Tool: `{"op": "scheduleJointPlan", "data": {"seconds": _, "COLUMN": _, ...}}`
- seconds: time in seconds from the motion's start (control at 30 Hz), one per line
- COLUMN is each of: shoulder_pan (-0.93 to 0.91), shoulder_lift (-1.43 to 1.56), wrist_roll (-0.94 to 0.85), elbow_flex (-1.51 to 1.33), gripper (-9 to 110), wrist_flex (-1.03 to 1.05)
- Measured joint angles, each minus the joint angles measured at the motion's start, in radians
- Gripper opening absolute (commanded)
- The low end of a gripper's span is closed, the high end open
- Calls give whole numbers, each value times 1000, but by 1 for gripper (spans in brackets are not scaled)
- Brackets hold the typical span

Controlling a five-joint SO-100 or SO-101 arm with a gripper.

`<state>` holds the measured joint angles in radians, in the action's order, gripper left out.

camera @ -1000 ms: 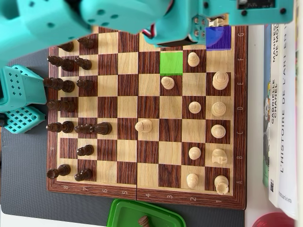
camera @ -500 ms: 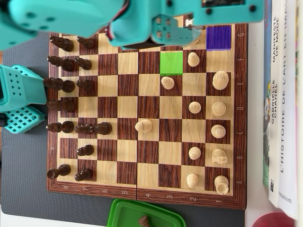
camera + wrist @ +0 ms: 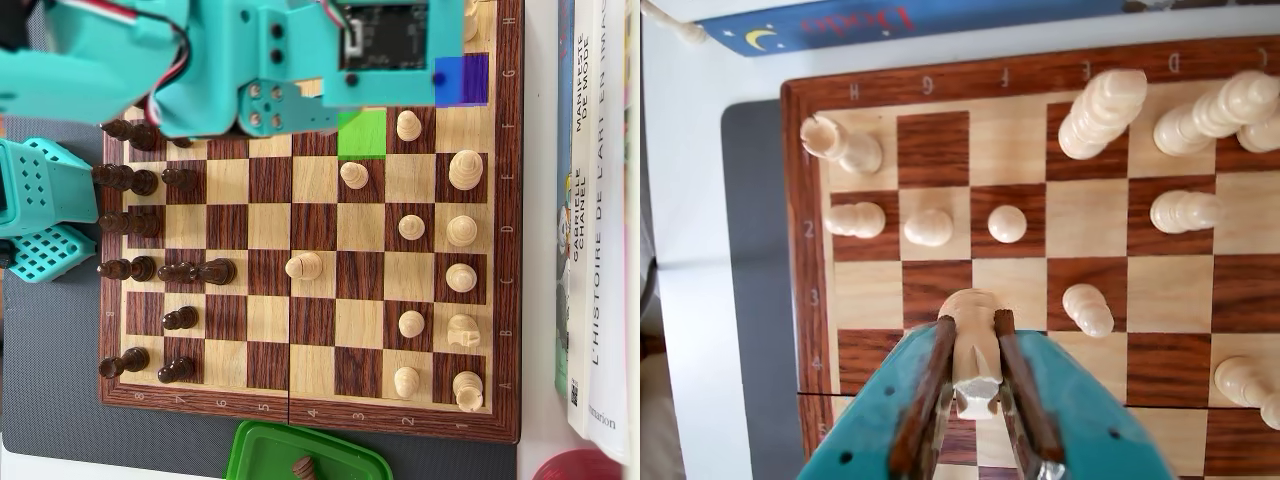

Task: Play chess

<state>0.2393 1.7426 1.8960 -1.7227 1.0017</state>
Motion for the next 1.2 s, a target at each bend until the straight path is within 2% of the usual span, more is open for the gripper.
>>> {"op": "scheduleJointPlan", "data": {"seconds": 0.37, "shoulder_pan": -6, "shoulder_lift": 26, "wrist_roll": 0, "elbow_flex": -161, "gripper": 5, "wrist_flex": -107}}
{"op": "scheduleJointPlan", "data": {"seconds": 1.2, "shoulder_pan": -20, "shoulder_lift": -117, "wrist_roll": -11, "elbow_flex": -184, "gripper": 5, "wrist_flex": -167}}
